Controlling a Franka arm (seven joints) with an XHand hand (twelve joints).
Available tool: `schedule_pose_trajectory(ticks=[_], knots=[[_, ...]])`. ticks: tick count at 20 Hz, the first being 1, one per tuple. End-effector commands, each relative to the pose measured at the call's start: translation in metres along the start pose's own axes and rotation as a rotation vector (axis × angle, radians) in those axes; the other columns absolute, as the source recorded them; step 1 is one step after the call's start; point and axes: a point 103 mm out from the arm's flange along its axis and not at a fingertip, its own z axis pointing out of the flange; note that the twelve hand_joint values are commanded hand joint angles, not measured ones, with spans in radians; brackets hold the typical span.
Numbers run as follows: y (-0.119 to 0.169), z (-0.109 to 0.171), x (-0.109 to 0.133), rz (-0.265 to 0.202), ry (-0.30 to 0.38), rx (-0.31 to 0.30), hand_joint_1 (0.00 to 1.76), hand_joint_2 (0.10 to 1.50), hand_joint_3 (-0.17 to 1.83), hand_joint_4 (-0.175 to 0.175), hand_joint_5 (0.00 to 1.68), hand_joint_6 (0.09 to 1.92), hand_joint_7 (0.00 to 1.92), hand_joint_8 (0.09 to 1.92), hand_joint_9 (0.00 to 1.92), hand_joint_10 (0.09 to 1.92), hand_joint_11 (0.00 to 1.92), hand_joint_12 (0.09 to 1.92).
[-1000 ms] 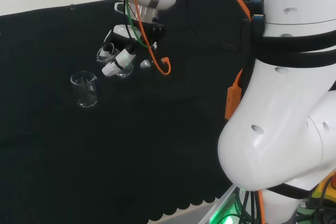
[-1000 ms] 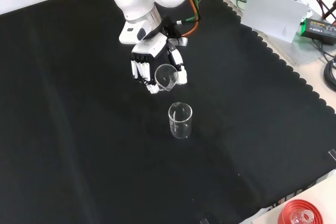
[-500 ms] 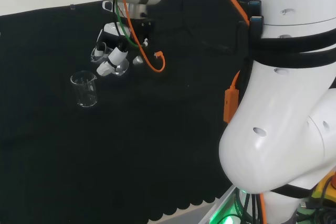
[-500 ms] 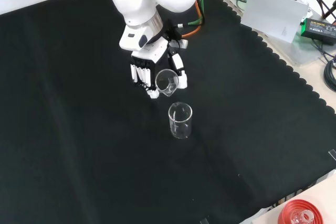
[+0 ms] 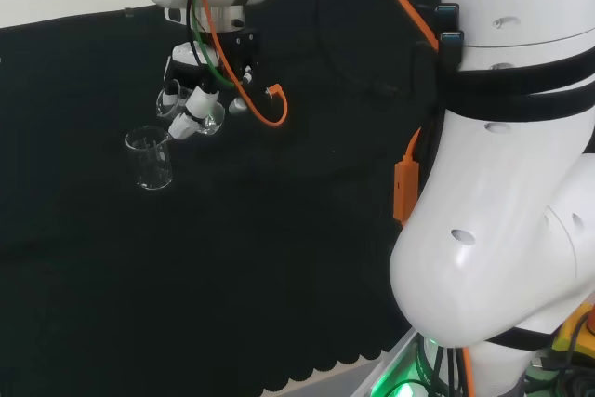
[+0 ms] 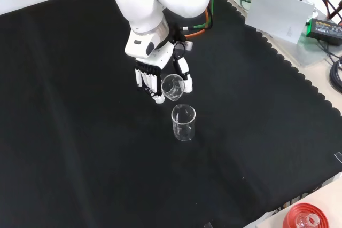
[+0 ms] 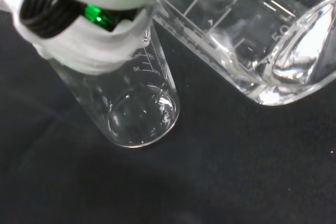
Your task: Pour the water from the handheld beaker into the one on the table.
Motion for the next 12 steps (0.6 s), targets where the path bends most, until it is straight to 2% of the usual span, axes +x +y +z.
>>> schedule_pose_trajectory(ticks=[1, 3, 12], knots=[[0.0019, -0.0011, 0.0065, -0.003, -0.067, 0.042, 1.32, 0.75, 0.39, -0.175, 1.41, 0.29, 1.50, 0.16, 1.57, 0.10, 1.03, 0.95], [0.0023, -0.0004, 0.0086, -0.003, -0.104, 0.052, 1.32, 0.75, 0.39, -0.175, 1.41, 0.29, 1.50, 0.16, 1.57, 0.10, 1.03, 0.95], [0.0056, 0.0003, 0.0160, 0.001, -0.151, 0.100, 1.32, 0.74, 0.40, -0.175, 1.41, 0.29, 1.50, 0.16, 1.58, 0.10, 1.03, 0.95]])
